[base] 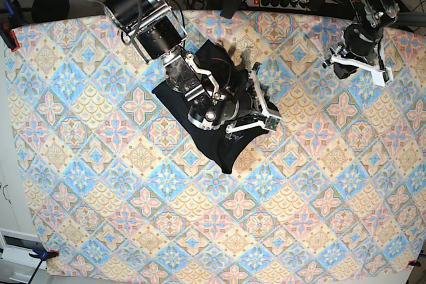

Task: Fold the T-shirt properly
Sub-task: 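Drag the folded bundle toward the right arm's base with the right gripper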

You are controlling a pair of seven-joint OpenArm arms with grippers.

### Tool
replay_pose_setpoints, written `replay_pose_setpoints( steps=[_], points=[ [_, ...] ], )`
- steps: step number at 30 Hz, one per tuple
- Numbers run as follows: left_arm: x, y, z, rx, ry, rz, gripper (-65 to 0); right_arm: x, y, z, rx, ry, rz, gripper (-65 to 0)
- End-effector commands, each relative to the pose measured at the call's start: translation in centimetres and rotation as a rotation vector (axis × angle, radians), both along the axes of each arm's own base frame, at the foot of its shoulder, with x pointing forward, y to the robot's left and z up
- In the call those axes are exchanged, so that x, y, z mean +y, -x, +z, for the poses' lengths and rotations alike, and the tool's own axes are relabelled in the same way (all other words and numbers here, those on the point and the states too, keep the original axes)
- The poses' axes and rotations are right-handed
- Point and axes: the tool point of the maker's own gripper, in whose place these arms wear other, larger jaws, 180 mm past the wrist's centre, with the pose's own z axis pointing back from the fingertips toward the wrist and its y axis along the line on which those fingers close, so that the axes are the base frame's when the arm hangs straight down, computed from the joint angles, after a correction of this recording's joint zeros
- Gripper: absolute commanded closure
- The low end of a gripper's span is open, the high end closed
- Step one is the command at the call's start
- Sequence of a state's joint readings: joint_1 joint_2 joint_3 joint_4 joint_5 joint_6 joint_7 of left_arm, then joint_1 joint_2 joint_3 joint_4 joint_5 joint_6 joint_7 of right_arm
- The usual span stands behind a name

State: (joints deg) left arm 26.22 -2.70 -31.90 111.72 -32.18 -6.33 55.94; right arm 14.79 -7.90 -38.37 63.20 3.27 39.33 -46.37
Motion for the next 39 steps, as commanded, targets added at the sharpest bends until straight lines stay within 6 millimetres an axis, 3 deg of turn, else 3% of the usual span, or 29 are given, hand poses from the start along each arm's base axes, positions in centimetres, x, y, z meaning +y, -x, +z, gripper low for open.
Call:
replay_pose_setpoints(
  steps=[1,4,9,17,23,31,36,39],
  points=[
    [0.2,-0.4,0.9,-0.032,-0.015,-0.004,-11.2,1.3,-0.1,0.8,0.004,-0.050,0.010,-3.5],
    [0.2,0.0,0.7,-0.022,-0.015,-0.005,-11.2,1.3,0.5,-0.6,0.046,-0.064,-0.004,-3.5],
    [0.2,-0.1,1.1,-0.031,-0.021,-0.009,-11.2,1.1,-0.2,-1.2,0.063,-0.091,-0.033,-3.5],
    [0.2,0.1,1.1,-0.028,-0.021,-0.010,-11.2,-2.6,-5.9,0.1,0.067,-0.184,-0.284,-3.5],
    [0.2,0.4,1.1,-0.023,-0.026,-0.012,-11.2,-6.9,-9.1,-0.3,0.017,-0.129,-0.403,-3.5],
    [0.2,0.6,1.3,-0.023,-0.031,-0.017,-11.2,-14.2,-10.7,-1.6,-0.014,-0.037,-0.492,-3.5],
    [0.2,0.6,1.3,-0.023,-0.031,-0.017,-11.2,-18.3,-12.9,-0.4,-0.058,-0.028,-0.578,-3.5],
    [0.2,0.6,1.3,-0.023,-0.031,-0.017,-11.2,-19.2,-13.8,0.7,-0.086,-0.050,-0.619,-3.5]
  ],
)
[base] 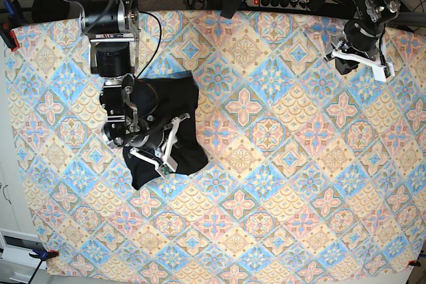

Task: Fold the T-shirt properly
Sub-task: 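Drag the folded bundle toward the right arm's base with the right gripper, then smooth and square the folded shirt's edge with the right gripper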

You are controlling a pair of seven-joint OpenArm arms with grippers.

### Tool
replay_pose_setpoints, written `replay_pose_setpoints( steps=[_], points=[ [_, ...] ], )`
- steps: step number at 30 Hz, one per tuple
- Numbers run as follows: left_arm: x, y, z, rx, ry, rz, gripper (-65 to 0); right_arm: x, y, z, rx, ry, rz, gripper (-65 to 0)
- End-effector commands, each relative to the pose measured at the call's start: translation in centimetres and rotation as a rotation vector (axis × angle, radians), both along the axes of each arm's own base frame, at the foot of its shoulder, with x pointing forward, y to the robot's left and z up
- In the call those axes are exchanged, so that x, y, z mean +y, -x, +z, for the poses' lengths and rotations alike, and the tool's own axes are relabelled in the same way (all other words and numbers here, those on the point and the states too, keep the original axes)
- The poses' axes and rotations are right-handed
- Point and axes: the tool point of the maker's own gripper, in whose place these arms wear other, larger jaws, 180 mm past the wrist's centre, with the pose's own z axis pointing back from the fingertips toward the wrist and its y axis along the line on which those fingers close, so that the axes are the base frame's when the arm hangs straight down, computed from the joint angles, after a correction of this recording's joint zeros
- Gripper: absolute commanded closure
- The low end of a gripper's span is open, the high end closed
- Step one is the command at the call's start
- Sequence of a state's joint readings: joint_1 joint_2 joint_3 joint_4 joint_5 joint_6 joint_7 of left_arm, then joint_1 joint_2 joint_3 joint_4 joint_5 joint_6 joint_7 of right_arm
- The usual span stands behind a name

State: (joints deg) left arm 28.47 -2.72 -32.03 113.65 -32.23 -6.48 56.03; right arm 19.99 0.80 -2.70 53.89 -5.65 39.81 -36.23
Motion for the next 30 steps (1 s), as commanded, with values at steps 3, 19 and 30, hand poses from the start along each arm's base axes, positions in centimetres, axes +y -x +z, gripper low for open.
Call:
replay_pose_setpoints(
  steps=[3,19,30],
  points=[
    [0.2,-0.4,0.9,-0.034,-0.014,-0.007,-11.2,-0.4,-1.8,1.9,-0.060,-0.015,-0.010,-3.5],
    [2.0,0.0,1.4,-0.042,-0.042,0.037,-11.2,-7.6,-0.5,8.0,-0.198,0.193,-0.106,-3.5],
    [1.9,-0.9,1.8,-0.063,-0.040,0.035,-11.2,-10.5,6.3,7.6,-0.135,0.219,-0.193,-3.5]
  ],
)
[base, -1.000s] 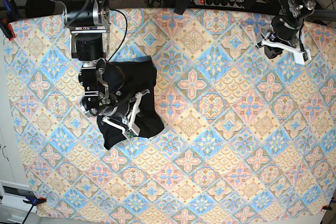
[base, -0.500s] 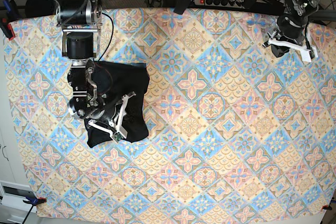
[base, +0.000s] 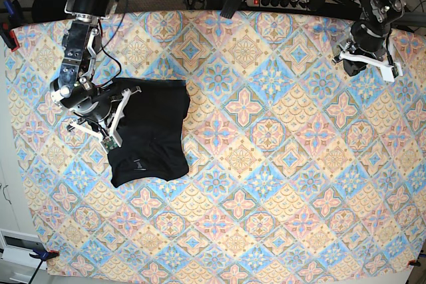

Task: Fold the T-shirt properly
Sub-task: 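Smooth and square the folded shirt's edge with the right gripper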

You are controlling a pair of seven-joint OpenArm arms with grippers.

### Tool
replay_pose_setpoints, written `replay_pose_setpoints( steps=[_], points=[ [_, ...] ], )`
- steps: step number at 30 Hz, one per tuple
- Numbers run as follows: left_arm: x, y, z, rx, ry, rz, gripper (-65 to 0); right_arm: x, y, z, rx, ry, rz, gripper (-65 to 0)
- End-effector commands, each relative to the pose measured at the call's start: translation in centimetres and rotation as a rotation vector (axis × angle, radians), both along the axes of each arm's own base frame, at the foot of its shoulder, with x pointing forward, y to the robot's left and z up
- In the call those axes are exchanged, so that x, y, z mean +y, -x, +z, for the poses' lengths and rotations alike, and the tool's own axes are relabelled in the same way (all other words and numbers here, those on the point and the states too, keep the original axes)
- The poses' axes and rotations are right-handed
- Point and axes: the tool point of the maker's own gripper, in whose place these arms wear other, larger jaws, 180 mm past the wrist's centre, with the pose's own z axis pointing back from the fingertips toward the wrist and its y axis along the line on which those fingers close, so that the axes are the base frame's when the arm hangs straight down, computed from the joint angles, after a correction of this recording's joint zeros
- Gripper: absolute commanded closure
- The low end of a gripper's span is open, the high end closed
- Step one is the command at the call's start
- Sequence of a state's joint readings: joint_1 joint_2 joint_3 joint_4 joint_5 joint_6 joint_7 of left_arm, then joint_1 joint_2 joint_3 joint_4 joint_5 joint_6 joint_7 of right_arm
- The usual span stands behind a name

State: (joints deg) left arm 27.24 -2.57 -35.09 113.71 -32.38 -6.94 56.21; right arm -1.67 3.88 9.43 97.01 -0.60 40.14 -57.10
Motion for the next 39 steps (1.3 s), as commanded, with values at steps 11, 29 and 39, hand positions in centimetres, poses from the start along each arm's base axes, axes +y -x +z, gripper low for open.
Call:
replay_pose_setpoints(
  steps=[11,29,39],
  points=[
    [-0.6,-1.2,1.0,-0.046,-0.007,-0.027,-11.2,4.1,3.7,-8.6,0.221,-0.149,0.060,-3.5],
    [-0.6,-1.3,1.0,-0.048,-0.006,-0.027,-11.2,6.3,4.7,1.7,-0.028,0.024,0.237,-3.5],
    [-0.6,-1.3,1.0,-0.048,-0.005,-0.026,-11.2,12.7,5.1,-0.9,0.053,-0.137,0.263,-3.5]
  ],
)
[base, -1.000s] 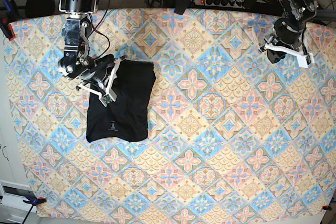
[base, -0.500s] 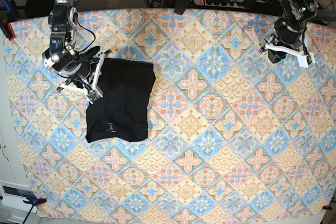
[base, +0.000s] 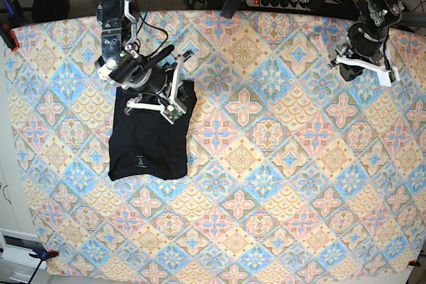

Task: Fold the T-shirt properly
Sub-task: 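Smooth and square the folded shirt's edge with the right gripper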

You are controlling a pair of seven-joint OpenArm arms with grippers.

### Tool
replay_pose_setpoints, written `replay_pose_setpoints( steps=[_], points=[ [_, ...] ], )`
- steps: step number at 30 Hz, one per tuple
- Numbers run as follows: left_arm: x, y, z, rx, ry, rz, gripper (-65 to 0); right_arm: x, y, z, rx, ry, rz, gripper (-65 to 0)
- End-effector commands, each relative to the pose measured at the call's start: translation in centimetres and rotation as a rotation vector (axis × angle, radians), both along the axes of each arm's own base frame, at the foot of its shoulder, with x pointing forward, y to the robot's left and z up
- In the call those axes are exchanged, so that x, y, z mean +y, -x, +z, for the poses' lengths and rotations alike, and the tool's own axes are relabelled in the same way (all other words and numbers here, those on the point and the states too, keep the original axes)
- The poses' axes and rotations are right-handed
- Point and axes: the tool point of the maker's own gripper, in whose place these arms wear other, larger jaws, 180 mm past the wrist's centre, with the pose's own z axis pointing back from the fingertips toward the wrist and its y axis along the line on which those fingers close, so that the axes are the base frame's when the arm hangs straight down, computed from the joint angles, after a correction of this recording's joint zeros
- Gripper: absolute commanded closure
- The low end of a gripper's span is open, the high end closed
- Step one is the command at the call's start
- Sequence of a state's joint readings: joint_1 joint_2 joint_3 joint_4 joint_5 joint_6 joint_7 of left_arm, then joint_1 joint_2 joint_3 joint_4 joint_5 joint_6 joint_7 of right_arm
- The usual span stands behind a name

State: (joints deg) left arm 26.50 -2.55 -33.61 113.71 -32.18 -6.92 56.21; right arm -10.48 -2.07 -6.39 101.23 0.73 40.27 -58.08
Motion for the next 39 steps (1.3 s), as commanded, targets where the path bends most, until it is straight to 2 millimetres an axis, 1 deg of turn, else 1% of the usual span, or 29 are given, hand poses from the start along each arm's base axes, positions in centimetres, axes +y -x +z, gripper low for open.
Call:
replay_pose_setpoints(
  steps=[1,3,4,5,8,10,13,16,20,22,26,30,35,37,39],
  points=[
    [0.2,-0.5,1.0,-0.038,-0.013,-0.003,-11.2,0.0,-2.0,0.7,-0.041,-0.013,-0.009,-3.5],
    [0.2,-0.5,1.0,-0.038,-0.013,-0.003,-11.2,0.4,-4.1,0.9,-0.066,-0.039,-0.008,-3.5],
    [0.2,-0.4,0.9,-0.034,-0.013,-0.003,-11.2,0.5,-4.5,0.4,-0.060,-0.051,-0.010,-3.5],
    [0.2,-0.4,0.9,-0.034,-0.013,-0.003,-11.2,0.6,-4.5,-0.4,-0.044,-0.063,-0.010,-3.5],
    [0.2,-0.4,0.9,-0.033,-0.013,-0.003,-11.2,0.8,-3.4,-3.0,0.026,-0.092,-0.020,-3.5],
    [0.2,-0.3,0.9,-0.031,-0.013,-0.003,-11.2,-0.2,-3.1,-4.0,0.058,-0.095,-0.061,-3.5],
    [0.2,-0.3,0.9,-0.031,-0.013,-0.003,-11.2,-2.7,-2.9,-5.2,0.092,-0.086,-0.133,-3.5],
    [0.2,-0.4,0.9,-0.033,-0.013,-0.003,-11.2,-4.9,-3.0,-5.8,0.100,-0.053,-0.152,-3.5],
    [0.2,-0.5,0.9,-0.036,-0.013,-0.003,-11.2,-6.6,-2.7,-6.7,0.112,-0.037,-0.163,-3.5],
    [0.2,-0.5,0.9,-0.036,-0.013,-0.003,-11.2,-7.1,-2.4,-7.2,0.119,-0.039,-0.170,-3.5],
    [0.1,-0.6,1.0,-0.041,-0.004,-0.003,-11.2,-8.6,-2.4,-7.5,0.127,-0.044,-0.225,-3.5],
    [-0.4,-0.7,1.2,-0.060,0.033,-0.005,-11.2,-8.7,-2.4,-7.6,0.128,-0.044,-0.228,-3.5],
    [-0.4,-0.6,1.2,-0.059,0.037,-0.006,-11.2,-8.7,-2.5,-7.5,0.126,-0.045,-0.228,-3.5],
    [-0.4,-0.5,1.2,-0.057,0.037,-0.006,-11.2,-8.7,-3.6,-6.9,0.105,-0.046,-0.227,-3.5],
    [-0.5,-0.1,0.9,-0.047,0.043,-0.006,-11.2,-8.7,-5.8,-5.5,0.056,-0.053,-0.226,-3.5]
  ],
)
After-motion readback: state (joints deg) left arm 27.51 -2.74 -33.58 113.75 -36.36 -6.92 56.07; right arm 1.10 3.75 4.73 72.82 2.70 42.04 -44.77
